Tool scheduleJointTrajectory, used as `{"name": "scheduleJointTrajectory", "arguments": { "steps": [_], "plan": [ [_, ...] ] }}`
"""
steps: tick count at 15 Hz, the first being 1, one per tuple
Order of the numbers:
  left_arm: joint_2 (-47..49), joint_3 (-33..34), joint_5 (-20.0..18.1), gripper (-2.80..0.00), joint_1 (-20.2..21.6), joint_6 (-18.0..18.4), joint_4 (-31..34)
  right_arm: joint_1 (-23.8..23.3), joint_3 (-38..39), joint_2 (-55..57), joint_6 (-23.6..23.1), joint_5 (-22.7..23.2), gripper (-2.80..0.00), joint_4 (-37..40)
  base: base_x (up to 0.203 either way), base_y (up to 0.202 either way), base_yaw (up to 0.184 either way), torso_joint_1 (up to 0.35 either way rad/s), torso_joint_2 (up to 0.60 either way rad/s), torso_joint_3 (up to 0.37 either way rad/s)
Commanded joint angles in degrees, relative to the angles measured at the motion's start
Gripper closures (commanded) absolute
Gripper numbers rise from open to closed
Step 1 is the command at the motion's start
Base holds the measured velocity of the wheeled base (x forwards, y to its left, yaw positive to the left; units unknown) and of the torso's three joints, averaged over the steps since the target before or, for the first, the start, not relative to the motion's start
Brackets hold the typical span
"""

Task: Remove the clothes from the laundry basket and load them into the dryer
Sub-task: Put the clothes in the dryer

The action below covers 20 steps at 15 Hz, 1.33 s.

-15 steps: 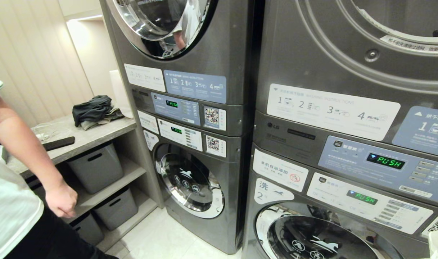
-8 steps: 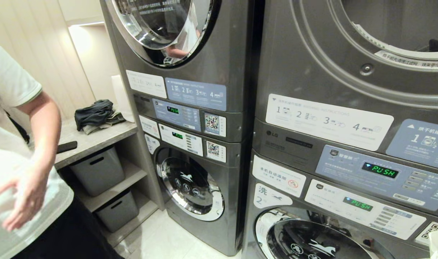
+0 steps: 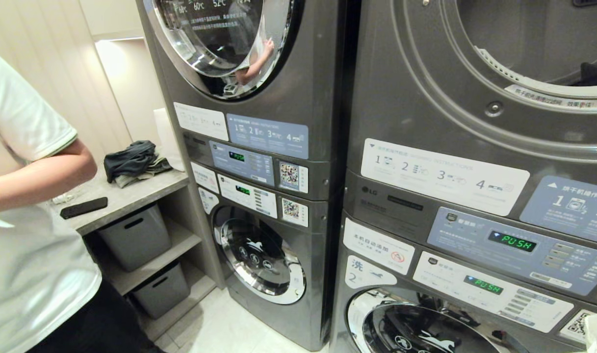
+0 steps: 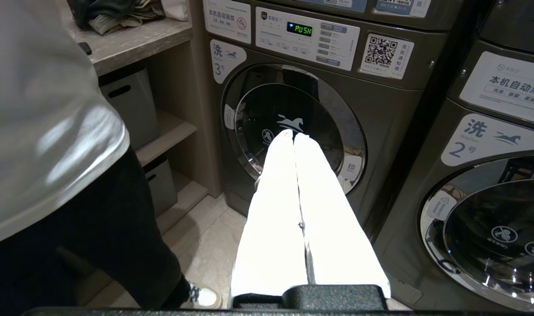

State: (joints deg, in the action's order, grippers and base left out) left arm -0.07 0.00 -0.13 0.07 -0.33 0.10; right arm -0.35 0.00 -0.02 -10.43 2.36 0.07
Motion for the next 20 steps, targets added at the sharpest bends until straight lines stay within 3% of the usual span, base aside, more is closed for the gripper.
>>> {"name": "scheduleJointTrajectory", "arguments": {
  "steps": [1, 20],
  "plan": [
    [0.0, 0.0, 0.0, 0.00, 0.0, 0.0, 0.0, 0.0, 0.0, 0.0, 0.0, 0.0, 0.00, 0.0, 0.000, 0.000, 0.000, 0.069, -0.14, -0.074],
    [0.0, 0.1, 0.0, 0.00, 0.0, 0.0, 0.0, 0.0, 0.0, 0.0, 0.0, -0.1, 0.00, 0.0, 0.000, 0.000, 0.000, 0.069, -0.14, -0.070]
  ]
}}
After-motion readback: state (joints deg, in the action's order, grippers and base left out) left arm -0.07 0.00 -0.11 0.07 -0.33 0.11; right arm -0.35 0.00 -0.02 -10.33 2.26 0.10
